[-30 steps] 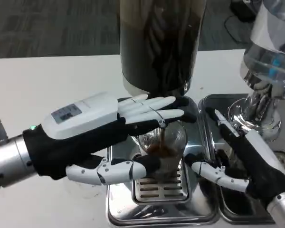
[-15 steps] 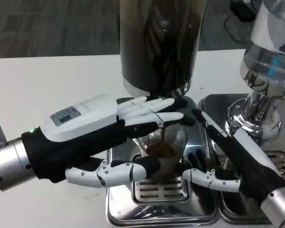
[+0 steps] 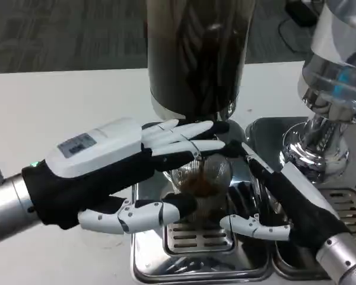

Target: Grasp the cup under the faucet to collect the drink, then remove the cup.

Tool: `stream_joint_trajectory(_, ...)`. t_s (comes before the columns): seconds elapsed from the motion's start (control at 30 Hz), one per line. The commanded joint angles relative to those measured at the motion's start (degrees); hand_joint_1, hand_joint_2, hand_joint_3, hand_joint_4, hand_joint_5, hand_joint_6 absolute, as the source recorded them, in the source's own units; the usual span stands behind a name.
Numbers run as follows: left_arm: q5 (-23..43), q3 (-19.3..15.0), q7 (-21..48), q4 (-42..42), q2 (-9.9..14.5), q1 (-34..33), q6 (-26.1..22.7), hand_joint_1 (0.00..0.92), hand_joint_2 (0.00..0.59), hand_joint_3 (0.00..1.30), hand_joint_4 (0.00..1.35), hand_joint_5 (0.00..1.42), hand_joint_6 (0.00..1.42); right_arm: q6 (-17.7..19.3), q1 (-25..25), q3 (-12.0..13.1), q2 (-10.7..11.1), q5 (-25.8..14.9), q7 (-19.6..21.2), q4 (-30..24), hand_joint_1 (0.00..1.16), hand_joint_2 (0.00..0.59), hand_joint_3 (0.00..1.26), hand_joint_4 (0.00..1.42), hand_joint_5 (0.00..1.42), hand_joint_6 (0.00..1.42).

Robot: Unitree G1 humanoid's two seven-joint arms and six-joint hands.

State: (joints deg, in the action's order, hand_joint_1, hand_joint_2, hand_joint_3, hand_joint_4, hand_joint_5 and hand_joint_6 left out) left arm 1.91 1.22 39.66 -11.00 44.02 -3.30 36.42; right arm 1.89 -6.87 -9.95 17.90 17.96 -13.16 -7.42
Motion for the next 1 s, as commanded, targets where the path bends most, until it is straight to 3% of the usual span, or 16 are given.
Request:
stream_joint_trajectory(0.03, -1.8, 0.0, 0.7, -0.6, 1.0, 1.9, -1.0, 0.000, 0.346, 0.15, 0.00, 0.05, 0.00, 1.2, 0.7, -0.1, -0.5, -0.8, 0.4, 1.2, 0.69, 0.144, 0.00, 0.00, 0.00, 0.03)
stream_joint_trajectory(0.23, -3.0, -1.5, -1.3, -1.8, 0.6, 3.1, -1.4, 0.000, 0.334, 0.15, 0.00, 0.06, 0.00, 1.3, 1.7, -0.5, -1.3, -0.8, 0.7, 2.5, 0.70, 0.144, 0.00, 0.00, 0.00, 0.04)
stream_joint_trajectory(0.6, -8.9, -9.2, -10.9, -4.1, -4.0, 9.3, -3.0, 0.000, 0.300, 0.15, 0.00, 0.01, 0.00, 2.7, 1.8, -0.5, -1.2, -0.8, 0.5, 3.2, 0.69, 0.141, 0.00, 0.00, 0.00, 0.05)
stream_joint_trajectory(0.83, -14.1, -16.3, -20.8, -5.1, -11.1, 15.6, -2.1, 0.000, 0.289, 0.10, 0.00, 0.00, 0.00, 2.9, 2.1, -0.6, -1.6, -1.2, 0.5, 3.6, 0.69, 0.145, 0.00, 0.00, 0.00, 0.05)
stream_joint_trajectory(1.0, -17.9, -20.0, -26.8, -3.9, -14.9, 20.2, -1.3, 0.000, 0.280, 0.07, 0.00, 0.00, 0.00, 3.1, 2.3, -0.8, -2.4, -1.6, 0.8, 4.1, 0.68, 0.147, 0.00, 0.00, 0.00, 0.06)
